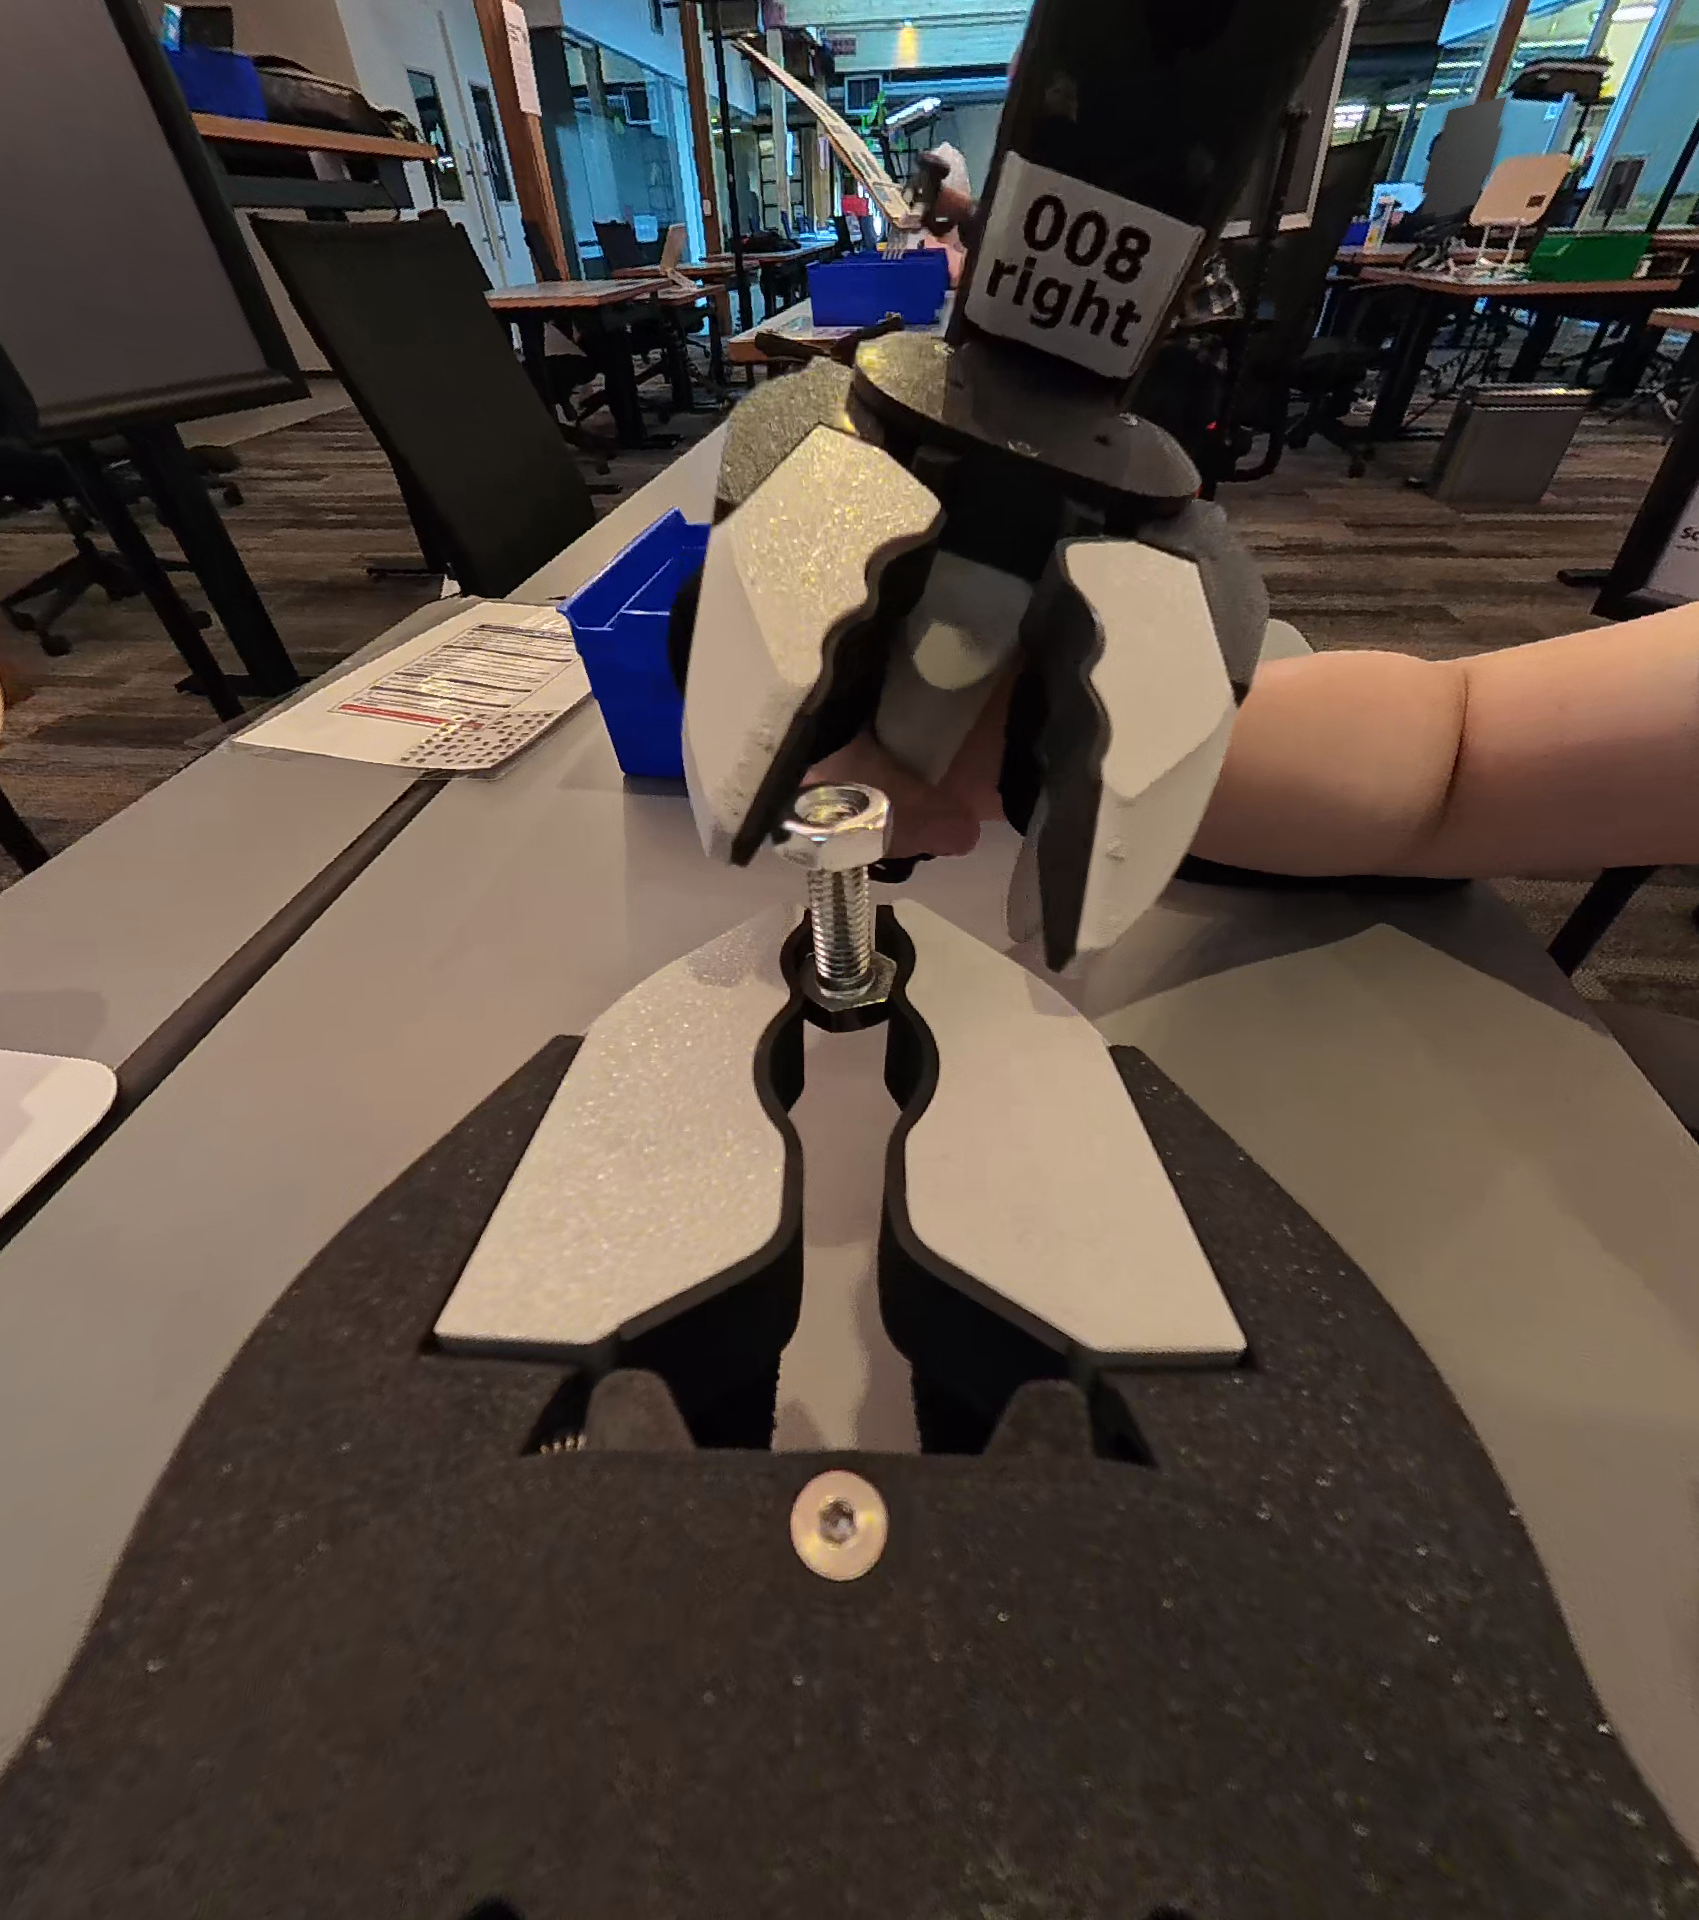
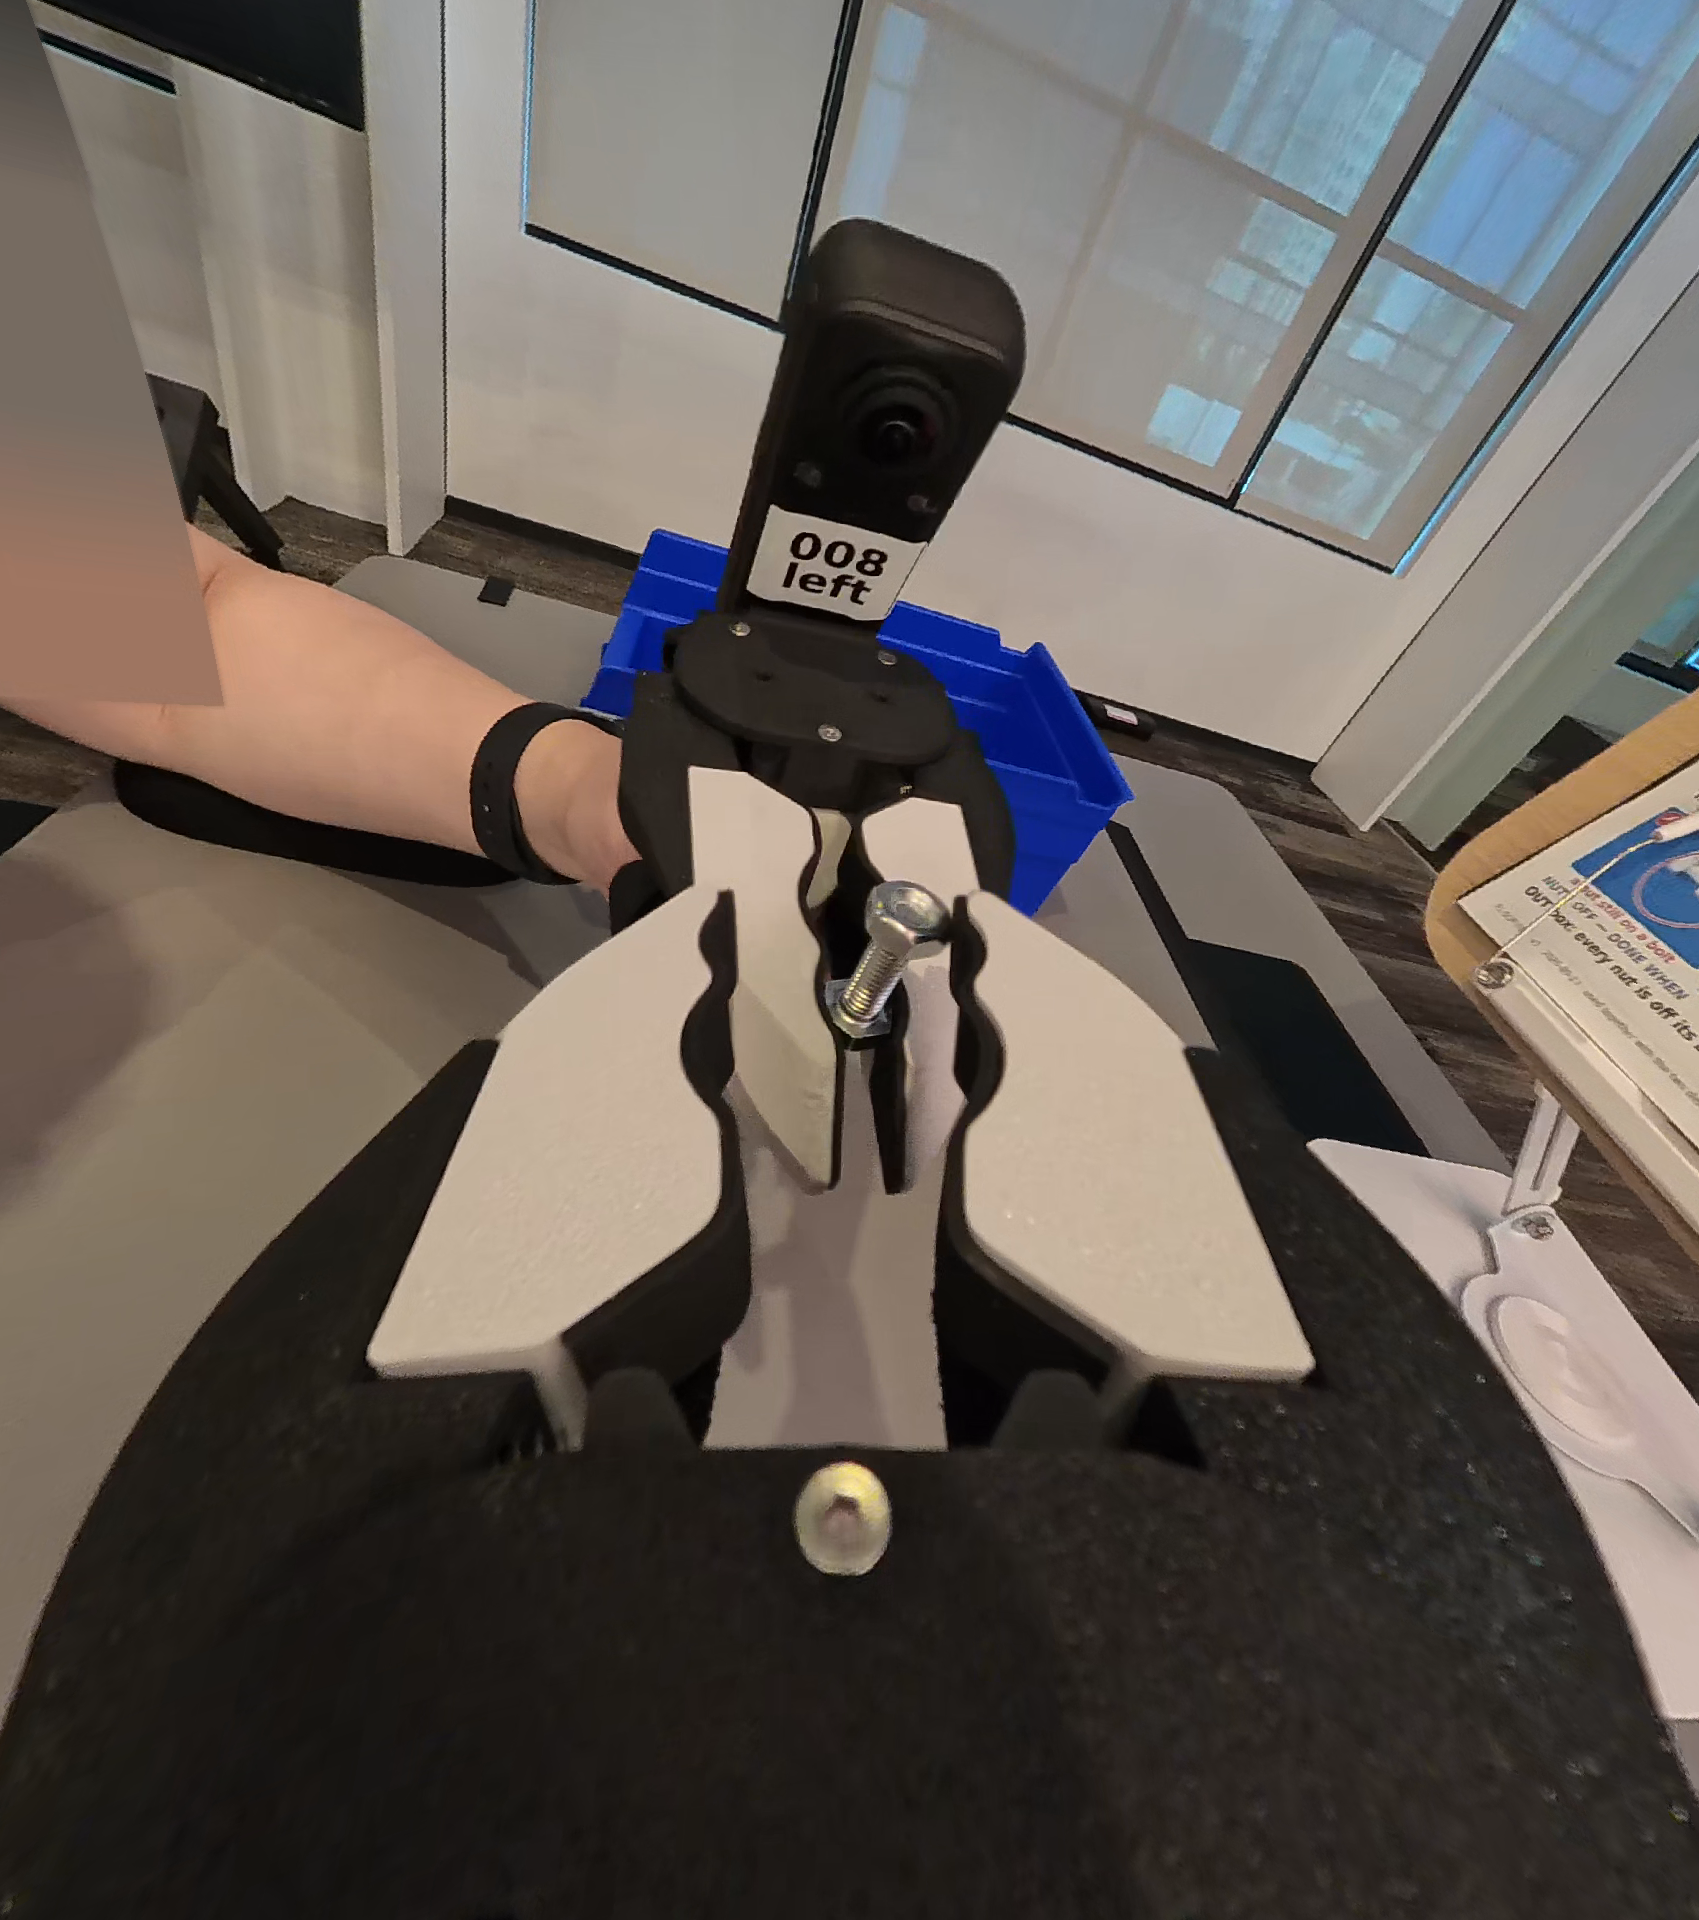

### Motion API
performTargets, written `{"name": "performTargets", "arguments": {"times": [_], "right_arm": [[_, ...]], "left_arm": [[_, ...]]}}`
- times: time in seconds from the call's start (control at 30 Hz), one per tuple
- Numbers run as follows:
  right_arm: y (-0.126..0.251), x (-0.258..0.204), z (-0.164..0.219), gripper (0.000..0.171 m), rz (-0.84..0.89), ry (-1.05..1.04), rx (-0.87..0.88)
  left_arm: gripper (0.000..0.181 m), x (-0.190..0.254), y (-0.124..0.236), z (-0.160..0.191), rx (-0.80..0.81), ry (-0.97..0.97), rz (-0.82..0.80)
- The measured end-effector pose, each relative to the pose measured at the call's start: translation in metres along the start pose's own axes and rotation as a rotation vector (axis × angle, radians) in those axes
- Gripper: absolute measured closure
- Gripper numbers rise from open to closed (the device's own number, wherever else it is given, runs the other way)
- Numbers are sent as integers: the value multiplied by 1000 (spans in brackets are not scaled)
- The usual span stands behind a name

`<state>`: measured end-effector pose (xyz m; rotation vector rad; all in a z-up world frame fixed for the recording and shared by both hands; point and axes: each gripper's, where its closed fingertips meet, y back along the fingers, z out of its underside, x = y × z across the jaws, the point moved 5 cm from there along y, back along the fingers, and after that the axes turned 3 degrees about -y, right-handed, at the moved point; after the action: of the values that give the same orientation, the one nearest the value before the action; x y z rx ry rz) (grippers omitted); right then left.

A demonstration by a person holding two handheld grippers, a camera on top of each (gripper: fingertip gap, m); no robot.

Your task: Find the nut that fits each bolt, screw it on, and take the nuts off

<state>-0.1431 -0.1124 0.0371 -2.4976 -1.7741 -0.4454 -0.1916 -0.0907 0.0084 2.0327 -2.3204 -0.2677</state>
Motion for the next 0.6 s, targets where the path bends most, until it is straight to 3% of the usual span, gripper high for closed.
{"name": "performTargets", "arguments": {"times": [0.27,0.6], "right_arm": [[6,5,-2,138,14,-10,8],[0,1,0,132,7,-12,8]], "left_arm": [[171,-5,5,-2,13,13,-21],[171,-2,1,0,2,10,-13]]}}
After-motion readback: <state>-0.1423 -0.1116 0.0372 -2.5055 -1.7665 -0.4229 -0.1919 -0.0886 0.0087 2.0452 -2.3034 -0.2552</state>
